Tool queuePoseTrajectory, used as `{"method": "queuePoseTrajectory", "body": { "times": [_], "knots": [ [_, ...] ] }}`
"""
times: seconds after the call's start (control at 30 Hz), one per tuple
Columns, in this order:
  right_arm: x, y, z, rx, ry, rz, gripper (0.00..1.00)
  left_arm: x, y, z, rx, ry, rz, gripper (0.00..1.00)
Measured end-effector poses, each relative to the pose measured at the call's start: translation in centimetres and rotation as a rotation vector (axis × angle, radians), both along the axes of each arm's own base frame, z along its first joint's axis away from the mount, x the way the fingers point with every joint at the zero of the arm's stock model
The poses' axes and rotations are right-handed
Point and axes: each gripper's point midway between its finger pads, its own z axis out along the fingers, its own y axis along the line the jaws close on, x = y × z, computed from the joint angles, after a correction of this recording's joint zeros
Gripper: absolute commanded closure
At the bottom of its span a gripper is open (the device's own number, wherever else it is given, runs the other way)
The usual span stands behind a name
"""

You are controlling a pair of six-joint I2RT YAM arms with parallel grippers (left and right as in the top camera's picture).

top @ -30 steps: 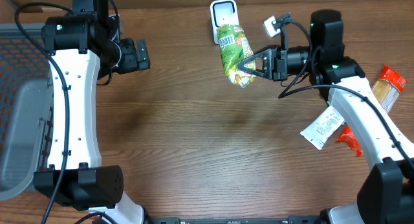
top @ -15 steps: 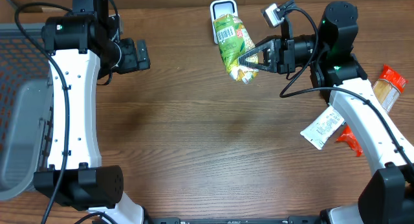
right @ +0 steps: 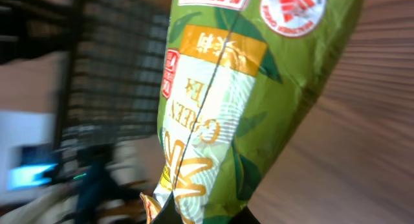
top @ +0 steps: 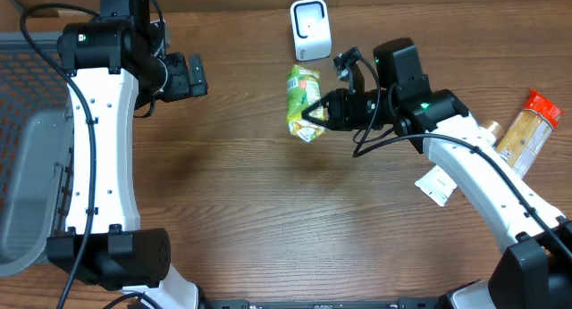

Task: Scan the item barcode
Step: 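Hold the green snack pack barcode up to the white scanner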

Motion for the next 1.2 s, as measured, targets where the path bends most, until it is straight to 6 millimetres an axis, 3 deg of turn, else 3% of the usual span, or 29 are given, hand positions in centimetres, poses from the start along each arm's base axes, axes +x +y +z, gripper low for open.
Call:
{"method": "queuePoseTrajectory", "body": {
  "times": [0.13,0.27,0.33,0.43,0.53,0.63,0.73,0.93,1.2],
  "knots": [
    [2.0,-3.1,-1.1,-0.249,-0.072,-0.108,0.96,0.0,0.0,0.0,0.000,0.000,0.000,0.00],
    [5.8,-5.4,2.7,-0.459,-0.328,-0.212,0.96,0.0,0.0,0.0,0.000,0.000,0.000,0.01],
    [8.2,-5.2,5.8,-0.544,-0.532,-0.275,0.96,0.0,0.0,0.0,0.000,0.000,0.000,0.00],
    [9.5,-4.7,8.1,-0.617,-0.698,-0.310,0.96,0.0,0.0,0.0,0.000,0.000,0.000,0.00],
    [11.0,-4.2,9.4,-0.717,-0.856,-0.313,0.96,0.0,0.0,0.0,0.000,0.000,0.000,0.00],
    [13.9,-4.5,9.6,-0.836,-0.980,-0.361,0.96,0.0,0.0,0.0,0.000,0.000,0.000,0.01],
    [16.9,-5.0,7.6,-0.993,-1.054,-0.366,0.96,0.0,0.0,0.0,0.000,0.000,0.000,0.00],
    [21.7,-5.1,0.3,-1.313,-1.151,-0.262,0.96,0.0,0.0,0.0,0.000,0.000,0.000,0.00],
    [23.8,-4.1,-4.8,-1.462,-1.238,-0.121,0.96,0.0,0.0,0.0,0.000,0.000,0.000,0.00]
  ]
}}
